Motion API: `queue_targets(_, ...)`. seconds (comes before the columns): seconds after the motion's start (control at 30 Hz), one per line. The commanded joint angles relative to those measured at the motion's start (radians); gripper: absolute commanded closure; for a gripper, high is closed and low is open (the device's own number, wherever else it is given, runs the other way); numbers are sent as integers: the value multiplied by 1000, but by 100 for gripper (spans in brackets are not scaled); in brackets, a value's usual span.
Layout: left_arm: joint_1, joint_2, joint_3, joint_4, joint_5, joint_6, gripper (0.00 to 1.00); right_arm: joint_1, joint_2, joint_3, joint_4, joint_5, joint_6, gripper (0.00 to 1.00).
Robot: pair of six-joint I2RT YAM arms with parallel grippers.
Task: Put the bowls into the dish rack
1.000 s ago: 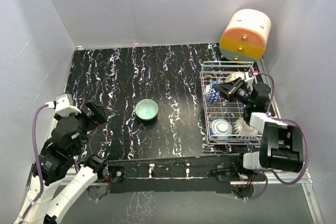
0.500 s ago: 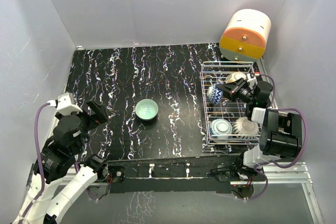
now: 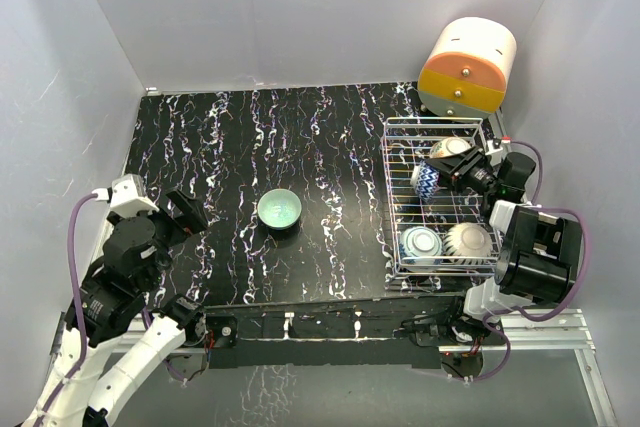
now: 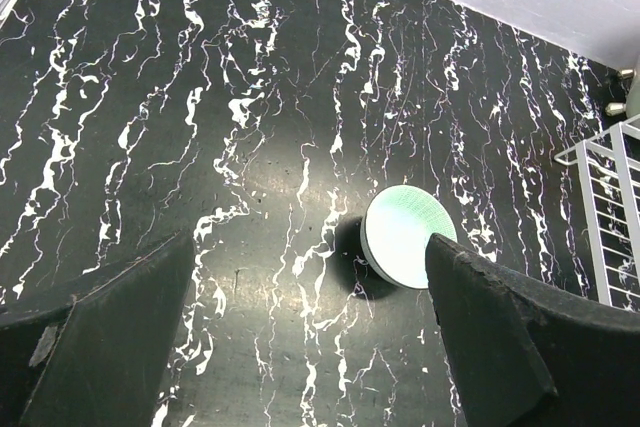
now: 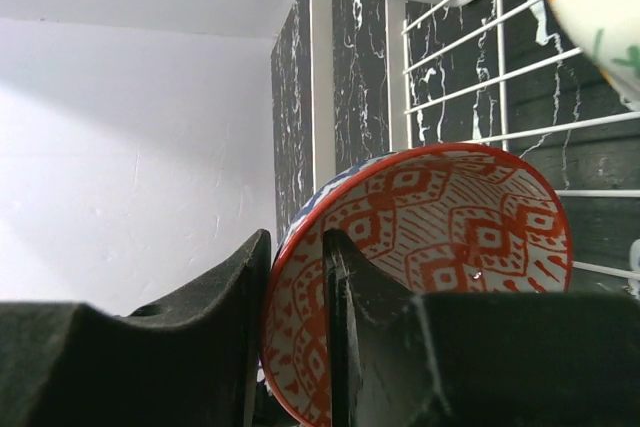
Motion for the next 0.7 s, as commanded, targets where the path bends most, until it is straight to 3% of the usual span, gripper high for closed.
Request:
queue_targets(0.0,-4,18,24,18,13,8,3,-39,52,-35,-194,58,-144,74)
queue_targets(0.2,-4,28,27,19,19,8,3,-40,57,-101,140,-59,65,90)
queue_targets(0.5,-4,50,19,51,31,6,3,15,77,-106,427,-60,328,91)
queue_targets(0.67,-4,57,19,56,37,6,3,71,122,-87,472,-5,398,90)
